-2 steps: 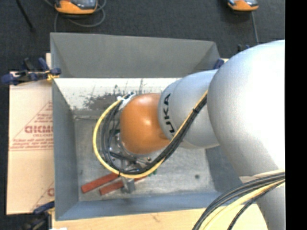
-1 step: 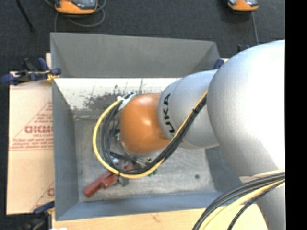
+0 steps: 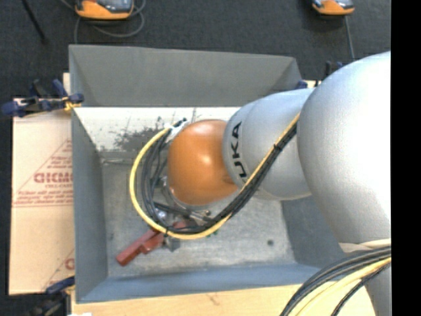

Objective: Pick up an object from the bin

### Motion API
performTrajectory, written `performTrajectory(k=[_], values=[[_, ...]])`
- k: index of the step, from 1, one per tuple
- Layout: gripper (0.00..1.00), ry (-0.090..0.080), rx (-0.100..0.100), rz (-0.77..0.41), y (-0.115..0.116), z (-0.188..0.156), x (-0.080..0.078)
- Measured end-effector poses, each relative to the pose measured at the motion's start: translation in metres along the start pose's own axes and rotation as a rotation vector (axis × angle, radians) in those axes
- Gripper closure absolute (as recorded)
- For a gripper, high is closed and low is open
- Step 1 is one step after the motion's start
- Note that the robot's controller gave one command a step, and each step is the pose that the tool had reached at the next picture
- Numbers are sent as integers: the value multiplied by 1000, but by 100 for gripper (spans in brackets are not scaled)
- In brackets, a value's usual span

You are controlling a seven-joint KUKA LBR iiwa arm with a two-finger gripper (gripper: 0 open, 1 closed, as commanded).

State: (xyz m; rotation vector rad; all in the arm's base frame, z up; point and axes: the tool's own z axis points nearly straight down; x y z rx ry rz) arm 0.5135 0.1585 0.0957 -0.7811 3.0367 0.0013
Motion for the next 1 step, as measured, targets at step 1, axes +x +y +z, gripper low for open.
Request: performTrajectory(k=[1], values=[[100, -1, 2, 9, -2, -53, -1]])
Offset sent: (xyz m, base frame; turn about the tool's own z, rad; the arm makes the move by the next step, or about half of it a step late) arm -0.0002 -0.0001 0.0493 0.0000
